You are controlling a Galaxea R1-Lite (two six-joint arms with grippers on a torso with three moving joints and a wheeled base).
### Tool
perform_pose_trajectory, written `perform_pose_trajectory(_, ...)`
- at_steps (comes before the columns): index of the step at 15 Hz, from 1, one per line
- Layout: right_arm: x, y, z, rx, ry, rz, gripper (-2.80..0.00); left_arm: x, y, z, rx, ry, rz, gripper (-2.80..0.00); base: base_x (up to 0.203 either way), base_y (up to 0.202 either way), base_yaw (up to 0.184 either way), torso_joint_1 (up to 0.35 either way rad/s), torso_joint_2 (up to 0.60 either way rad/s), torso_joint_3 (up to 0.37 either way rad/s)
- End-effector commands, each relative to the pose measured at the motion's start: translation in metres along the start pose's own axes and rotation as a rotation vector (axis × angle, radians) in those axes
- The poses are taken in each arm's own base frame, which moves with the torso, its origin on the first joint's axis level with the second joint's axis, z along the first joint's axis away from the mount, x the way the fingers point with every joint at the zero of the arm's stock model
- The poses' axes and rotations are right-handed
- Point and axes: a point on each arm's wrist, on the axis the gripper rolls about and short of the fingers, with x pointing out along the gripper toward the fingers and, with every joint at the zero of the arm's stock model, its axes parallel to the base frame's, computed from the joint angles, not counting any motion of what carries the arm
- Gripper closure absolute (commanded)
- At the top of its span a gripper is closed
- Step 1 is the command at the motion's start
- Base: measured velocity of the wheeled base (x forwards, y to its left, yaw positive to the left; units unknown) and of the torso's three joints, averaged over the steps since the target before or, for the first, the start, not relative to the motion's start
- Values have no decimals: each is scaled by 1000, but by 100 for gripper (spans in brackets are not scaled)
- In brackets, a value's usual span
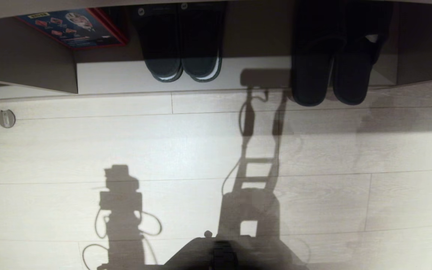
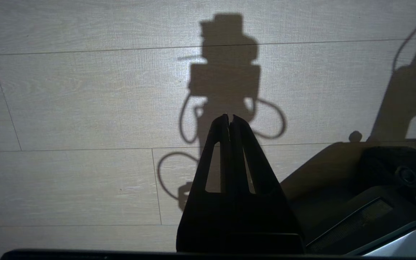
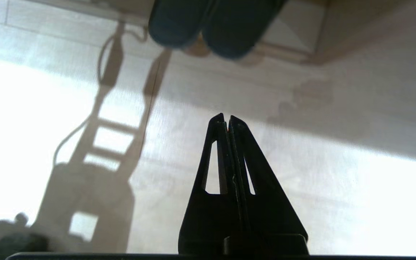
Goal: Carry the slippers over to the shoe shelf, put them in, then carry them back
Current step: Pick up the slippers in the shoe cabinet
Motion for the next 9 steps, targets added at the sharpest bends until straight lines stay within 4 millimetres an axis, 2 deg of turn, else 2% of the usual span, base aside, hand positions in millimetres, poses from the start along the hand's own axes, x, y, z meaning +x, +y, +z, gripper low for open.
perform_pose_trajectory(1,-39,2,-2,8,-74,-41,0,0,0,0,0,1,1,0,0,0,0,0,0,0)
perform_pose_trajectory(3,-55,6,-16,36,-68,-61,0,0,0,0,0,-1,1,0,0,0,0,0,0,0)
perform_pose_trajectory(7,-73,18,-78,88,40,-41,0,0,0,0,0,1,0,0,0,0,0,0,0,0)
perform_pose_trajectory(9,-80,21,-92,95,60,-38,0,0,0,0,0,1,-1,0,0,0,0,0,0,0)
